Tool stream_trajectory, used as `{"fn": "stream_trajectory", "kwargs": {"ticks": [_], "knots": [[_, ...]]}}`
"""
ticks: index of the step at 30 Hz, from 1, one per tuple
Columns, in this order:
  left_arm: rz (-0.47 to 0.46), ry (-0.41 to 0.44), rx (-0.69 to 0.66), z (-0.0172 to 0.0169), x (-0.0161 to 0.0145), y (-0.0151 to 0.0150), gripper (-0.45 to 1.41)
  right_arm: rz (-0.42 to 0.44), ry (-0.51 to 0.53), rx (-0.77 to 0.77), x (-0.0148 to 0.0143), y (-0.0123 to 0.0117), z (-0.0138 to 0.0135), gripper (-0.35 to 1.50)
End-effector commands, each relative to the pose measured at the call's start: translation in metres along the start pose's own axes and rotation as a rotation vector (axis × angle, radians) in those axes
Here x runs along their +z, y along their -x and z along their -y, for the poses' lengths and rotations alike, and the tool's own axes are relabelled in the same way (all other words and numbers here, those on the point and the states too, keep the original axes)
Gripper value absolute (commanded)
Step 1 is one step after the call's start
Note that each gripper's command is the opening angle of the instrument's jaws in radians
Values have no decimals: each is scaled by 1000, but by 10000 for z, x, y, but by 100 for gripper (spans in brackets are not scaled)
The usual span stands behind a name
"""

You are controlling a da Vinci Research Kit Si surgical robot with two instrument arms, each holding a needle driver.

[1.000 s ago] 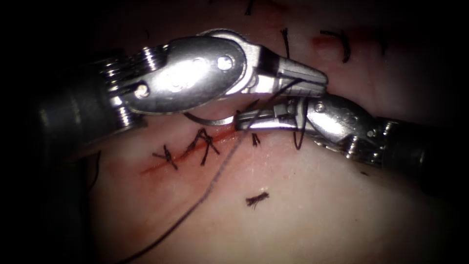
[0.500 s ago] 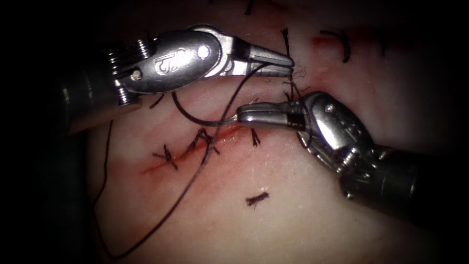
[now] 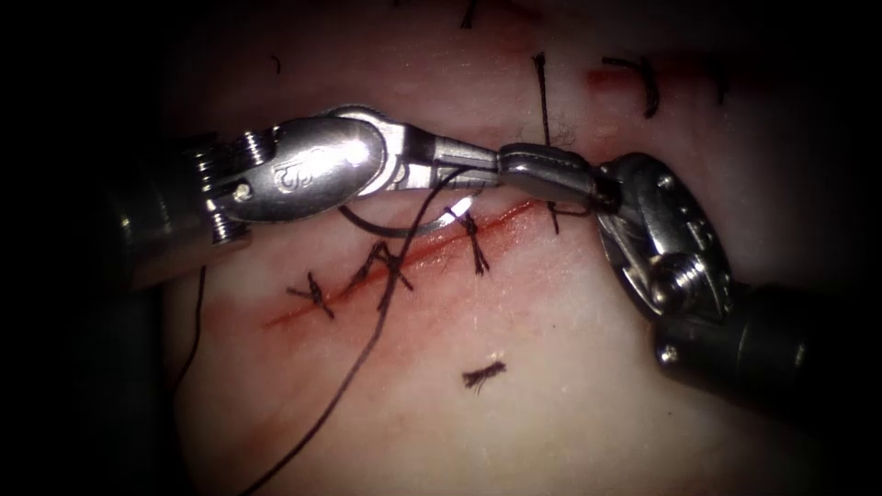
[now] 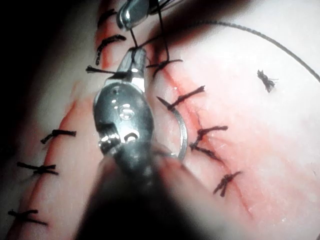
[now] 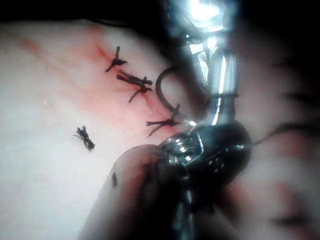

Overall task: Wound Closure
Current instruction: Wrap the suture one time around the right needle driver counter-clockwise.

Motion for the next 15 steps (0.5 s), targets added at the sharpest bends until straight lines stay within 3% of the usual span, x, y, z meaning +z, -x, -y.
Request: {"fn": "stream_trajectory", "kwargs": {"ticks": [1, 5, 8, 15], "knots": [[0, -1, 6, 4, 7, 2, -35, -17, 58, -4, 7, 3, -8, -35], [1, 1, -1, -6, 16, 3, -35, 35, 144, -3, 5, 2, -12, -28], [1, 1, 0, -10, 23, 2, -35, 85, 204, -16, 5, 2, -12, -6], [7, -7, 2, -15, 39, 1, -35, 174, 440, -85, 4, 2, -7, -8]]}}
